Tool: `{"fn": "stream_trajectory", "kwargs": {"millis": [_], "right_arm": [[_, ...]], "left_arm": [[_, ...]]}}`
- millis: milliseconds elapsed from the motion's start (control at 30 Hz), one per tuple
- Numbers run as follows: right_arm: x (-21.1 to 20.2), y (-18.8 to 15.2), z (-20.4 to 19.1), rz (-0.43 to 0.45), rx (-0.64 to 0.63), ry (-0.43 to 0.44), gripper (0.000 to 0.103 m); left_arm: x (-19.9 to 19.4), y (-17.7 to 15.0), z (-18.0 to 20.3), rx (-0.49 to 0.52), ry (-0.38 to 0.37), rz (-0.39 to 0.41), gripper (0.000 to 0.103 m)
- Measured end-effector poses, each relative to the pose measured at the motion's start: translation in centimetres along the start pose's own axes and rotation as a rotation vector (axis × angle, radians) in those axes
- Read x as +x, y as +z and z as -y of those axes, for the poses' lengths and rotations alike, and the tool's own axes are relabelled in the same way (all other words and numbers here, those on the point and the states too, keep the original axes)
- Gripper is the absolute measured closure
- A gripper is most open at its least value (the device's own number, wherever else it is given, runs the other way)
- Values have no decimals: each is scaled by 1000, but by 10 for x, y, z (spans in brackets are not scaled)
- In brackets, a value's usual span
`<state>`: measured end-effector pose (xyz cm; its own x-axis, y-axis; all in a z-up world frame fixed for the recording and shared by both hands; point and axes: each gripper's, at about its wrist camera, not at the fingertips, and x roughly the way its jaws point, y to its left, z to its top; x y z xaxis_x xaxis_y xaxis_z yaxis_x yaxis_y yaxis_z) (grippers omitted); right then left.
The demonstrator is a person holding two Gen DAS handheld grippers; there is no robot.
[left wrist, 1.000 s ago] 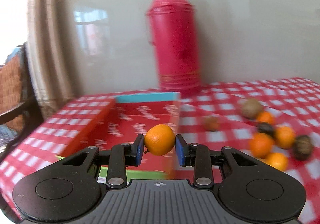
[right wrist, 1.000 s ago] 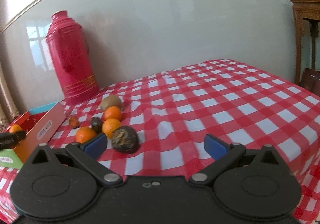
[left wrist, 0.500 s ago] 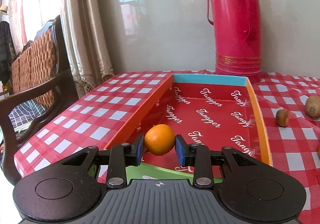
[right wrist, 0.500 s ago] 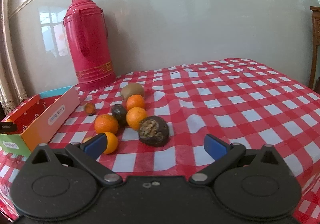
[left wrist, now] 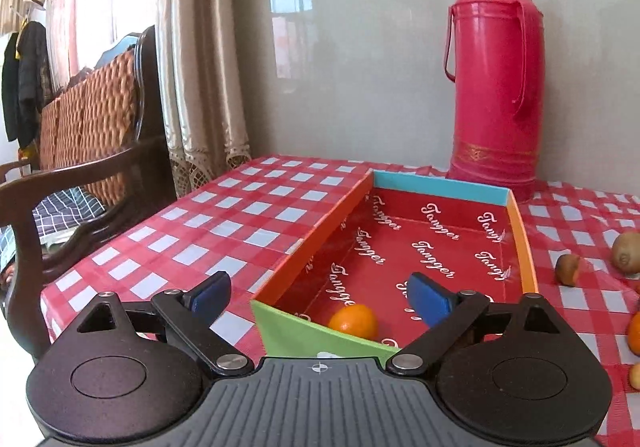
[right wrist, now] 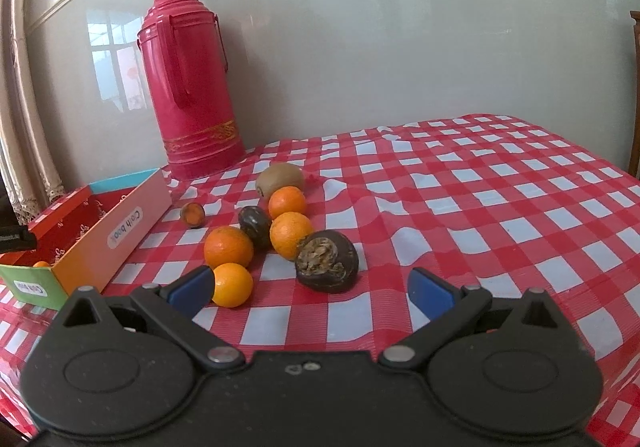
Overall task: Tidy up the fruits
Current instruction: 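Carry the orange with the left gripper into the box and release, then carry the dark round fruit into the box with the right gripper while the left tool swings aside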
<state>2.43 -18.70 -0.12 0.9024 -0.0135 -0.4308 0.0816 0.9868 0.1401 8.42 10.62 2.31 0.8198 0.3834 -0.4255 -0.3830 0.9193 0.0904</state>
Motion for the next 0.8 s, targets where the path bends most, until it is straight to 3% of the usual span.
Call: {"fn": "stream_trajectory", "kwargs": {"millis": [333, 400, 800], "right_arm": [[-1, 3, -4, 9, -26, 3, 5], [0, 4, -4, 6, -27, 4, 5], [21, 20, -8, -5, -148, -54, 5]], "left_arm": [[-36, -15, -22, -20, -82, 12, 6], [-42, -18, -25, -28, -80, 29, 0], [-42, -21, -41, -96, -84, 28, 0]]}}
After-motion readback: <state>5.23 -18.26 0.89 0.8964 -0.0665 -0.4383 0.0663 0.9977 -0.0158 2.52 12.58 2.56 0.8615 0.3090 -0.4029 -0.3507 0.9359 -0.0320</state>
